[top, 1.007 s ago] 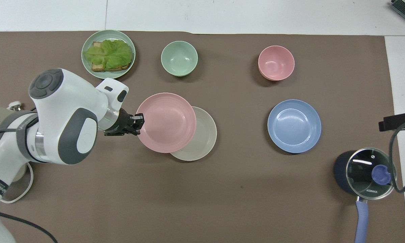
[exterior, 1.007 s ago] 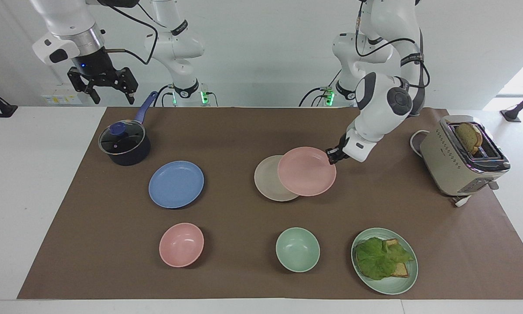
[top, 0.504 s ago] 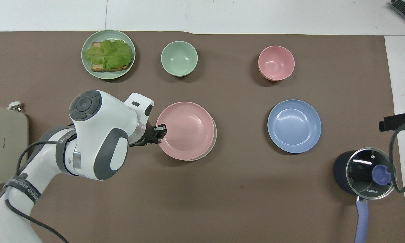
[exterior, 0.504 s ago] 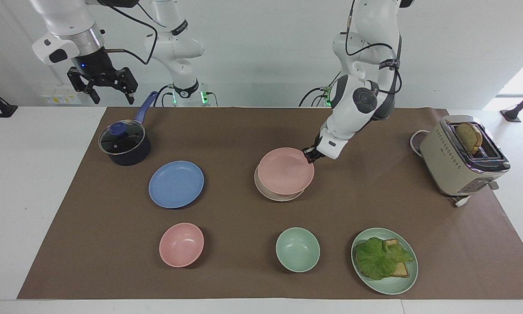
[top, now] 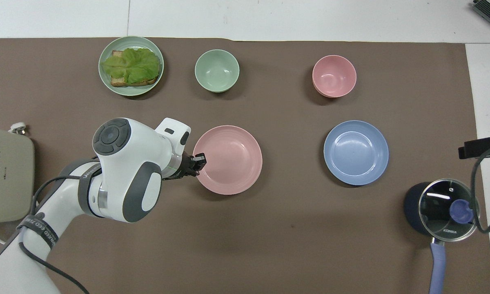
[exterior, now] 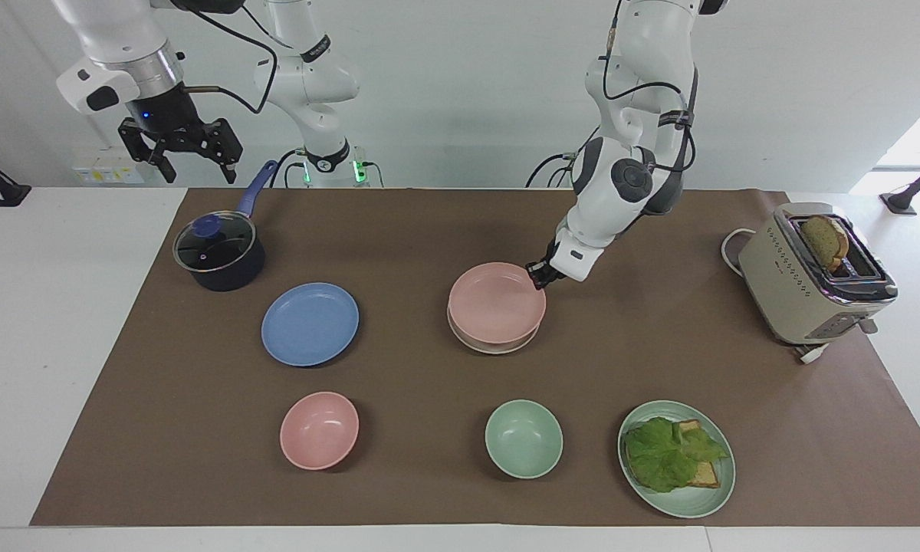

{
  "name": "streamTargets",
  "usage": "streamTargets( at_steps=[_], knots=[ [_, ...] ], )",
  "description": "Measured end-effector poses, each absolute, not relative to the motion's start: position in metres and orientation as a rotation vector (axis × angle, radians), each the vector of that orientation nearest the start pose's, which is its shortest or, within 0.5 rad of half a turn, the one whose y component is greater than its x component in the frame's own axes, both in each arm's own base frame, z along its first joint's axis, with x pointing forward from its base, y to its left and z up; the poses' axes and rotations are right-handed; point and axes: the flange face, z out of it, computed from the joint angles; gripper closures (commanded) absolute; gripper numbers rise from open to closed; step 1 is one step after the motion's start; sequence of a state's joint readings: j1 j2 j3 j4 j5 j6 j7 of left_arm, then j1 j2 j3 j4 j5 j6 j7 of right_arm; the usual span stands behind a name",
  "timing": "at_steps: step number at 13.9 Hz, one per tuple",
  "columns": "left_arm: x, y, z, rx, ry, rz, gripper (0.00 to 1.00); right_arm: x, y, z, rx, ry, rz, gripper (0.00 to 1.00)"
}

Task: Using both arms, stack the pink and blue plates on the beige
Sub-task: 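Open the left gripper and withdraw it to the rest pose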

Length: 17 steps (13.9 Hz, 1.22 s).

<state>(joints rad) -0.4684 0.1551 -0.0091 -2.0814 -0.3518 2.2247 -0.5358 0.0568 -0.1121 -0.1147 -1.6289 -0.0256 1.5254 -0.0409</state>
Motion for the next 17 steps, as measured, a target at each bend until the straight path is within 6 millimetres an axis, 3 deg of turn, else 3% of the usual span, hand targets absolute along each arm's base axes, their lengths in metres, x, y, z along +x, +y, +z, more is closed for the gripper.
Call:
streamTargets(
  at_steps=[2,3,4,5,11,14,15,17],
  knots=[
    [0.503,-0.275,0.348,-3.339,-0.464,0.244,1.0,0.514,-0.036,0.653,-3.155,0.028,-0.011,0.0],
    [0.503,-0.276,0.347,-3.338,-0.462,0.244,0.89,0.514,-0.036,0.653,-3.155,0.028,-0.011,0.0],
    [0.502,-0.277,0.346,-3.338,-0.46,0.245,0.33,0.514,-0.036,0.653,-3.155,0.028,-0.011,0.0],
    [0.502,-0.277,0.346,-3.339,-0.46,0.244,0.01,0.514,-0.036,0.653,-3.155,0.028,-0.011,0.0],
    [0.505,-0.278,0.35,-3.349,-0.461,0.22,0.0,0.514,-0.038,0.653,-3.155,0.032,-0.013,0.0],
    [0.514,-0.275,0.363,-3.365,-0.475,0.179,0.0,0.514,-0.038,0.653,-3.155,0.032,-0.013,0.0],
    [0.52,-0.27,0.37,-3.367,-0.488,0.162,0.0,0.514,-0.038,0.653,-3.155,0.032,-0.014,0.0],
    [0.54,-0.24,0.392,-3.337,-0.466,0.143,0.0,0.514,-0.037,0.653,-3.155,0.031,-0.016,0.0]
  ],
)
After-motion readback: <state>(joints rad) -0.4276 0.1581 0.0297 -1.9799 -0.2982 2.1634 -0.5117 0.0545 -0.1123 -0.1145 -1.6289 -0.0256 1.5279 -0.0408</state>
